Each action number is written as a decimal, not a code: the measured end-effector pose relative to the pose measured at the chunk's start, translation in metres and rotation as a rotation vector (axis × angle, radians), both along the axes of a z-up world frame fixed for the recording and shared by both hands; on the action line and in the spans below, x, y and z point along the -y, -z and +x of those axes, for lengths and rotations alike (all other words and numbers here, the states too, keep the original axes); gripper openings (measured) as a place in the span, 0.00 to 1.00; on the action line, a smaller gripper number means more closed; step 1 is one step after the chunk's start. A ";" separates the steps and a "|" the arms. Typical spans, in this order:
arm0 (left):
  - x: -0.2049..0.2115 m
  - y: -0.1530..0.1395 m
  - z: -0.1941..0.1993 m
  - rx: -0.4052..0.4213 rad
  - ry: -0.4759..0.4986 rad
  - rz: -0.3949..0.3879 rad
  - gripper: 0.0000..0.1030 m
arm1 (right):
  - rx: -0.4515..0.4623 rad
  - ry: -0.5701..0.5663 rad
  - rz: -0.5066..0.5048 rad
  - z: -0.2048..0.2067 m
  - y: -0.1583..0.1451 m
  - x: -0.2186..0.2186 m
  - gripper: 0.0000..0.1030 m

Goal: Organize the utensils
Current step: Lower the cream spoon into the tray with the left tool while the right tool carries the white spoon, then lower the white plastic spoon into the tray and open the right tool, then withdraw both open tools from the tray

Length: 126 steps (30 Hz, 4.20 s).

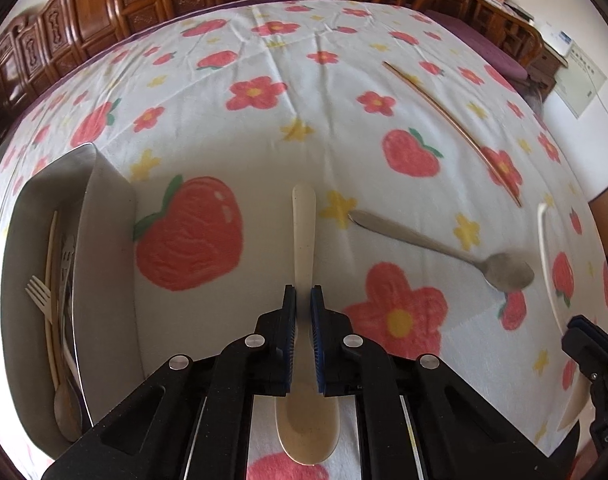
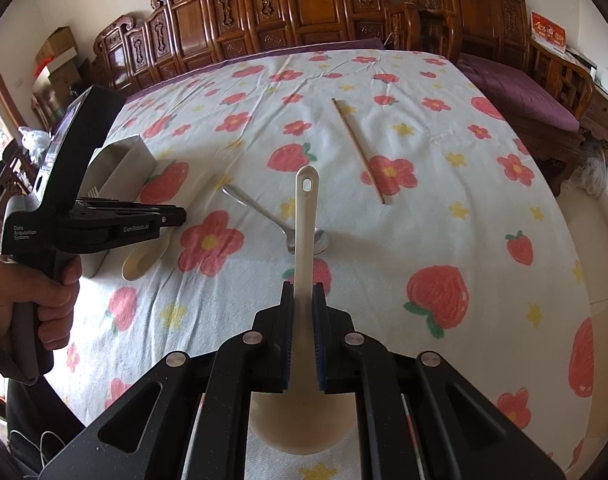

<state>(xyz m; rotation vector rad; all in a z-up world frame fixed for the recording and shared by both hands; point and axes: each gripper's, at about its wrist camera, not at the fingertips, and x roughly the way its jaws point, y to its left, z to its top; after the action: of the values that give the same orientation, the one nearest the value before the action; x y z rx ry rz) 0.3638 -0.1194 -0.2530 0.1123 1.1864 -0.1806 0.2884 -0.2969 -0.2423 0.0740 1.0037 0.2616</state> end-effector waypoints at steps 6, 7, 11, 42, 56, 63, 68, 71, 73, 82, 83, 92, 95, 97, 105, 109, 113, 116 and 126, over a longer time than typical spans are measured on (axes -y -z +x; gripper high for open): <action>0.003 -0.009 -0.011 0.004 0.033 0.013 0.06 | -0.004 0.006 0.016 0.000 0.000 0.003 0.10; 0.003 -0.012 -0.013 0.006 0.038 0.015 0.06 | -0.005 0.007 0.016 -0.001 0.000 0.004 0.10; 0.002 -0.028 -0.025 0.026 0.061 0.014 0.06 | -0.005 0.011 0.022 -0.001 -0.001 0.006 0.10; -0.075 -0.100 -0.069 0.150 0.002 -0.049 0.06 | 0.070 -0.146 0.043 -0.025 -0.032 -0.060 0.10; -0.139 -0.101 -0.053 0.180 -0.073 -0.090 0.07 | 0.087 -0.224 0.018 0.003 -0.058 -0.135 0.10; -0.164 -0.086 -0.039 0.169 -0.101 -0.119 0.07 | 0.084 -0.266 0.000 0.018 -0.066 -0.173 0.10; -0.177 -0.076 -0.029 0.159 -0.119 -0.140 0.07 | 0.075 -0.295 -0.008 0.028 -0.069 -0.196 0.10; -0.182 -0.074 -0.025 0.158 -0.125 -0.139 0.07 | 0.070 -0.304 -0.013 0.031 -0.068 -0.205 0.10; -0.187 -0.073 -0.024 0.157 -0.131 -0.140 0.07 | 0.066 -0.309 -0.015 0.035 -0.068 -0.210 0.10; -0.211 -0.085 -0.039 0.188 -0.148 -0.148 0.08 | 0.058 -0.328 0.006 0.051 -0.071 -0.237 0.10; -0.215 -0.088 -0.042 0.193 -0.150 -0.148 0.08 | 0.056 -0.329 0.016 0.053 -0.072 -0.242 0.10; -0.243 -0.105 -0.066 0.239 -0.167 -0.123 0.08 | 0.030 -0.335 0.059 0.069 -0.068 -0.279 0.10; -0.250 -0.110 -0.072 0.248 -0.175 -0.121 0.08 | 0.015 -0.323 0.075 0.077 -0.063 -0.286 0.11; -0.255 -0.113 -0.075 0.254 -0.180 -0.118 0.08 | 0.007 -0.315 0.078 0.081 -0.061 -0.290 0.11; -0.266 -0.120 -0.084 0.267 -0.192 -0.116 0.08 | 0.014 -0.310 0.088 0.086 -0.060 -0.293 0.11; -0.265 -0.123 -0.087 0.271 -0.190 -0.113 0.08 | 0.031 -0.306 0.074 0.086 -0.060 -0.286 0.11; -0.261 -0.126 -0.088 0.274 -0.183 -0.114 0.08 | 0.056 -0.303 0.069 0.081 -0.064 -0.266 0.11; -0.254 -0.127 -0.088 0.274 -0.171 -0.113 0.08 | 0.070 -0.293 0.049 0.075 -0.066 -0.244 0.11; -0.218 -0.125 -0.084 0.267 -0.120 -0.132 0.20 | 0.083 -0.188 -0.038 0.048 -0.065 -0.143 0.11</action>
<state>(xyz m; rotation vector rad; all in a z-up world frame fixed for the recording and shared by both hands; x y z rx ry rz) 0.2803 0.0985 -0.1282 -0.0501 0.9093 -0.1335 0.3362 -0.1539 -0.1778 -0.0661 0.9340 0.4140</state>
